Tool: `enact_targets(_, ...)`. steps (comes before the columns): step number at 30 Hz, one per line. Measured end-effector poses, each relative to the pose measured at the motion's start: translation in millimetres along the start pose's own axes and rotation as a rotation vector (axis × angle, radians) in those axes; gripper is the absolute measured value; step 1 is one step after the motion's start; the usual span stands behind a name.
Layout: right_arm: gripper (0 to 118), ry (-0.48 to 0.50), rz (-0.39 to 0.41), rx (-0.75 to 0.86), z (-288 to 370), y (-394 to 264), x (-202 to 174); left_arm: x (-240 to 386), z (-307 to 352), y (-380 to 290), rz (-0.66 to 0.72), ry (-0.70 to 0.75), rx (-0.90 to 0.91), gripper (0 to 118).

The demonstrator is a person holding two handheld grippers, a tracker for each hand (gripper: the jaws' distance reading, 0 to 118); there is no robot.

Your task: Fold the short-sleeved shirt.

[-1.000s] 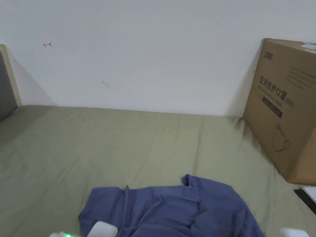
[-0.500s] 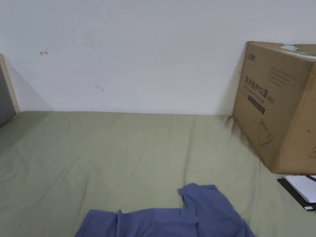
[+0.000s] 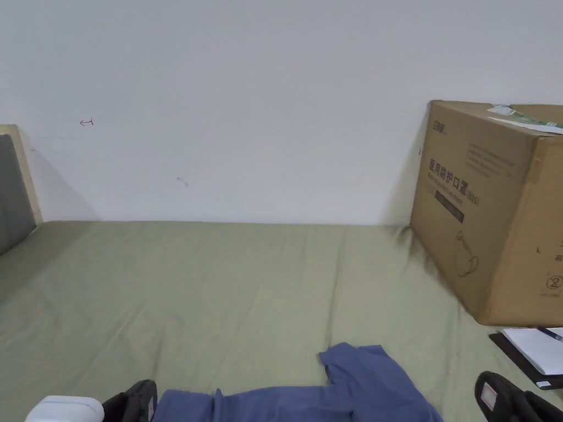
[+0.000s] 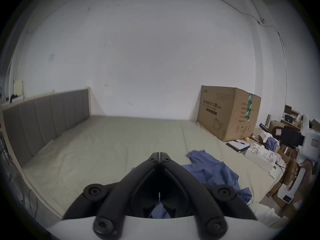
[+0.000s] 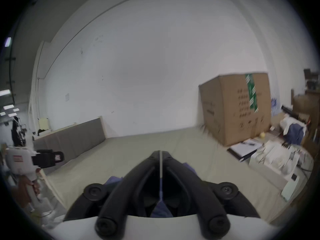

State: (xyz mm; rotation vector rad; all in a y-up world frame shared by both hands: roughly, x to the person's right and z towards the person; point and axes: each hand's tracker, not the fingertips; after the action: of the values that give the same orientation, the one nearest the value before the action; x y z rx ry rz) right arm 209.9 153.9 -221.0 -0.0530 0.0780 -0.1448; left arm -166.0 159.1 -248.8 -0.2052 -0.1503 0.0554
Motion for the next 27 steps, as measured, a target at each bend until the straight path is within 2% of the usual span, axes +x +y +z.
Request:
enact_targets(1,1,-0.006,-0.008,-0.009,-1,-1,-1,-1,3,2,0.034,-0.04,-0.001,0)
enact_targets(3,1,0.06,-0.045,-0.05,-5,3,3,-7,-1,8,0.085,-0.077,-0.023,0)
enact_targets(7,0,0.068,-0.003,-0.044,-9,12,5,-31,-45,38,0.062,-0.023,-0.113,0)
enact_targets(9,0,0.089,0.011,-0.069,-18,14,8,-50,-98,52,0.064,-0.062,-0.313,0)
enact_targets(12,0,0.123,0.021,-0.134,-38,8,10,-83,-209,38,0.074,-0.05,-0.812,0)
enact_targets(14,0,0.125,0.024,-0.165,-52,0,8,-102,-262,8,0.134,-0.116,-0.909,0)
enact_targets(15,0,0.127,0.021,-0.186,-59,-5,8,-110,-286,-5,0.135,-0.104,-0.917,0)
enact_targets(16,0,0.133,0.012,-0.206,-66,-9,8,-114,-306,-16,0.115,-0.08,-0.931,5)
enact_targets(17,0,0.137,0.001,-0.225,-71,-13,8,-116,-321,-25,0.094,-0.058,-0.933,25)
enact_targets(18,0,0.142,-0.017,-0.25,-79,-18,9,-116,-333,-39,0.077,-0.045,-0.937,63)
enact_targets(19,0,0.143,-0.032,-0.271,-86,-22,9,-118,-347,-52,0.056,-0.034,-0.957,110)
enact_targets(20,0,0.141,-0.041,-0.283,-91,-25,10,-121,-357,-61,0.04,-0.003,-0.971,116)
enact_targets(21,0,0.135,-0.05,-0.289,-95,-29,11,-123,-368,-69,0.045,0.003,-0.943,112)
enact_targets(27,0,0.114,-0.071,-0.338,-117,-48,16,-121,-405,-112,-0.009,-0.011,-1.119,111)
